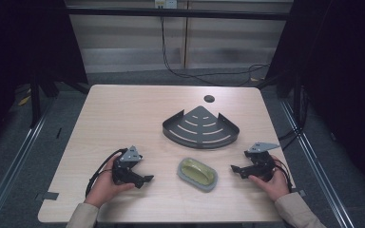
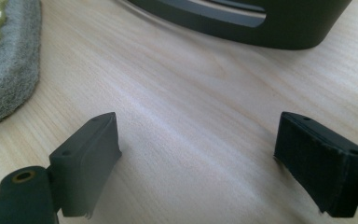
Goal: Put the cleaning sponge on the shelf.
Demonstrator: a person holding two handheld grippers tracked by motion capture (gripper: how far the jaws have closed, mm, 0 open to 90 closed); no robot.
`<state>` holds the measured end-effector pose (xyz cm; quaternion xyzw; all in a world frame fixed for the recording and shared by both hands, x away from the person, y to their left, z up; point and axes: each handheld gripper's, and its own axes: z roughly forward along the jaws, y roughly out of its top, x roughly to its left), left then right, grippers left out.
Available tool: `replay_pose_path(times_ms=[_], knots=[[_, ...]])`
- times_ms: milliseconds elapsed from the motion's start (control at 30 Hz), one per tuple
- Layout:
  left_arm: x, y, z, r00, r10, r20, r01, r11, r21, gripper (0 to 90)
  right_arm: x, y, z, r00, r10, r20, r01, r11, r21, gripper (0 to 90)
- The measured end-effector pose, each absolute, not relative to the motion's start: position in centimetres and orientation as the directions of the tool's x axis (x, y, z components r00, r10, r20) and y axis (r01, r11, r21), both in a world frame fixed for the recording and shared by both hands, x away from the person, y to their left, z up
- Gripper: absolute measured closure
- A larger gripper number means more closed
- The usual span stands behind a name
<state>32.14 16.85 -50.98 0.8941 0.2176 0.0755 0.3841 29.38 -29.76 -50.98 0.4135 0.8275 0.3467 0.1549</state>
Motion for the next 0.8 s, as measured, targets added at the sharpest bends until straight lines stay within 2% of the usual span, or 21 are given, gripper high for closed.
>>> replay_pose_path(times_ms=[133, 233, 400, 567, 800], knots=[[32.1, 16.8, -51.0, 0.894, 0.447, -0.032, 0.331, -0.61, 0.72, 9.3, 29.7, -29.1, -50.1, -0.595, 0.803, 0.04, 0.638, 0.441, 0.631, 15.1], [32.1, 16.8, -51.0, 0.894, 0.447, -0.032, 0.331, -0.61, 0.72, 9.3, 30.0, -28.6, -49.4, -0.6, 0.797, 0.067, 0.676, 0.46, 0.576, 21.2], [32.1, 16.8, -51.0, 0.894, 0.447, -0.032, 0.331, -0.61, 0.72, 9.3, 30.5, -27.9, -48.0, -0.605, 0.789, 0.106, 0.712, 0.477, 0.515, 23.5], [32.1, 16.8, -51.0, 0.894, 0.447, -0.032, 0.331, -0.61, 0.72, 9.4, 31.0, -26.9, -46.4, -0.623, 0.772, 0.128, 0.724, 0.506, 0.47, 24.6], [32.1, 16.8, -51.0, 0.894, 0.447, -0.031, 0.33, -0.61, 0.72, 9.3, 31.4, -25.0, -44.5, -0.662, 0.742, 0.105, 0.711, 0.577, 0.402, 26.3]])
